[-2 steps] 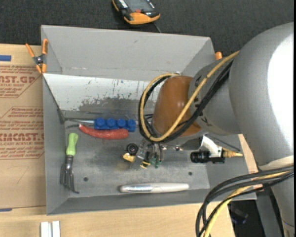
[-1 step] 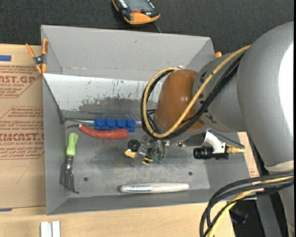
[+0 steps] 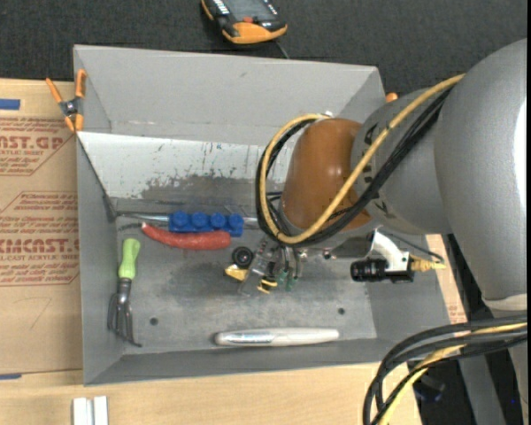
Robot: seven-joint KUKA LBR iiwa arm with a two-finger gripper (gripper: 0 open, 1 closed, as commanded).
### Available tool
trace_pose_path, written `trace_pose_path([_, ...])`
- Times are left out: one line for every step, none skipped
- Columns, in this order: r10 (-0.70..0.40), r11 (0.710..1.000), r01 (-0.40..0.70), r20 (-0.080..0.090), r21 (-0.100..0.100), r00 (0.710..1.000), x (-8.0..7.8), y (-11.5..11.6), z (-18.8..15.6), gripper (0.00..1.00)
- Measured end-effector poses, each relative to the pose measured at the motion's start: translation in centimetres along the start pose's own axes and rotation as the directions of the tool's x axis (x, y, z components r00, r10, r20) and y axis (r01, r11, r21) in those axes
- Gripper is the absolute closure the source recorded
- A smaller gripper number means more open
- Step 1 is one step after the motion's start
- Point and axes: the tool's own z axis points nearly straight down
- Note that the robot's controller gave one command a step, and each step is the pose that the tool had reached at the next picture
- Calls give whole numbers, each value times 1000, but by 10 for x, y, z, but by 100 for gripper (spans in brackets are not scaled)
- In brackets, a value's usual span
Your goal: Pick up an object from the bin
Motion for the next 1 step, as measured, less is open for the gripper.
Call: trace_pose_path([0,1000,0,-1,0,1000,0,0,-10,100])
